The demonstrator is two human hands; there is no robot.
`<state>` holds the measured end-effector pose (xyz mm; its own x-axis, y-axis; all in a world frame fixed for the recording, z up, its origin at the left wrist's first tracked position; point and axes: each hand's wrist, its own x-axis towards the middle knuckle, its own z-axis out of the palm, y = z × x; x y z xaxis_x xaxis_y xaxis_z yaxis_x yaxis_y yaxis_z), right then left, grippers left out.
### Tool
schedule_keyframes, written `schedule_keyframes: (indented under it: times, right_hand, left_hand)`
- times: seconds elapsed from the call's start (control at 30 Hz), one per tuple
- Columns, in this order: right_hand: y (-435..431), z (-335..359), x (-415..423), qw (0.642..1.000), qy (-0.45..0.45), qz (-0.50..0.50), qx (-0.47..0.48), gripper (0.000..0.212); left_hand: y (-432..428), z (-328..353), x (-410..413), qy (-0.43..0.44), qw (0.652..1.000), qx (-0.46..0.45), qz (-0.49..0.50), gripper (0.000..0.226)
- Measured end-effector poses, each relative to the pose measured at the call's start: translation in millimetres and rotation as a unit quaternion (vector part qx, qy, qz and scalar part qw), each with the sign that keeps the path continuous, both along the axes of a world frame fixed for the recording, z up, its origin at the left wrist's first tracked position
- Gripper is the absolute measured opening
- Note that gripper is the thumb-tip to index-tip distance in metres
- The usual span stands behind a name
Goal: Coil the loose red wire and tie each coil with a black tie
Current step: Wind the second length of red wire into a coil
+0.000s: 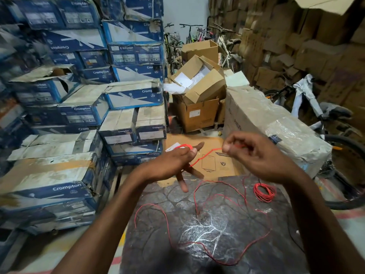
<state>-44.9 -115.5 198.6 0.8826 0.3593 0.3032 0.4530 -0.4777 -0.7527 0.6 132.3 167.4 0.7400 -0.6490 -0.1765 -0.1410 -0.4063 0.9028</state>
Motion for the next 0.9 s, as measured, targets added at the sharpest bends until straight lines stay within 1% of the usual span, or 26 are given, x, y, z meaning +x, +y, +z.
schedule_keyframes:
  times: [0.03, 0.13, 0.2, 0.27, 0.33, 0.4, 0.47, 0.5, 0.57, 0.63, 0.7, 0.77, 0.8, 0.83, 0.9]
  right_hand:
    - [-1.1, 6.3, 5.7, 1.000, -0.016, -0.005, 0.025, 0.030]
    - [7.4, 11.4, 28.9, 0.993, -0.080, -0.029, 0.079, 0.019]
    - [18.9, 7.3, 47.1, 0.987, -0.093, -0.050, 0.117, 0.019]
    - [30.4, 2.0, 61.7, 0.983, -0.104, -0.058, 0.137, 0.015]
    - [42.0, -3.5, 69.6, 0.980, -0.108, -0.055, 0.159, 0.012]
    - [53.3, -13.6, 71.3, 0.978, -0.072, -0.052, 0.188, 0.016]
    - [65.1, -33.0, 70.9, 0.979, -0.038, -0.052, 0.194, 0.023]
    - [70.3, -45.0, 69.2, 0.980, -0.020, -0.050, 0.189, 0.028]
    - [77.5, -66.8, 60.7, 0.980, 0.036, -0.036, 0.190, 0.036]
    - [81.7, -82.8, 44.3, 0.978, 0.104, -0.022, 0.180, 0.039]
    - [81.2, -98.0, 26.8, 0.976, 0.156, 0.009, 0.149, 0.038]
    - [76.7, -109.1, 13.1, 0.979, 0.169, 0.042, 0.102, 0.040]
    - [73.3, -110.1, 7.8, 0.983, 0.162, 0.053, 0.073, 0.043]
    - [69.2, -108.0, 3.7, 0.986, 0.152, 0.057, 0.044, 0.046]
    - [58.8, -91.8, -3.4, 0.990, 0.125, 0.059, -0.002, 0.045]
  left_hand:
    - [0.5, 9.0, -4.0, 0.051, 0.998, -0.036, -0.026, 0.054]
    - [4.3, 32.3, -13.4, 0.173, 0.974, -0.087, -0.118, 0.056]
    - [8.6, 38.7, -13.8, 0.240, 0.939, -0.166, -0.181, 0.057]
    - [10.8, 40.3, -11.3, 0.293, 0.894, -0.269, -0.209, 0.059]
    - [10.8, 43.5, -10.0, 0.315, 0.857, -0.346, -0.218, 0.061]
    - [10.7, 50.8, -8.7, 0.303, 0.833, -0.411, -0.212, 0.062]
    - [11.9, 59.5, -4.4, 0.285, 0.813, -0.466, -0.200, 0.061]
    - [12.1, 64.4, -1.3, 0.273, 0.809, -0.485, -0.187, 0.060]
    - [11.0, 71.6, 3.7, 0.236, 0.822, -0.500, -0.139, 0.058]
    - [8.8, 73.5, 9.3, 0.196, 0.837, -0.506, -0.068, 0.056]
    - [7.6, 73.5, 15.8, 0.171, 0.835, -0.522, 0.026, 0.053]
    - [8.4, 73.4, 24.0, 0.143, 0.832, -0.527, 0.102, 0.050]
    - [8.8, 71.9, 28.2, 0.119, 0.843, -0.510, 0.125, 0.049]
    - [9.0, 69.3, 31.2, 0.084, 0.866, -0.473, 0.139, 0.047]
    - [7.1, 62.8, 33.5, -0.009, 0.925, -0.339, 0.170, 0.044]
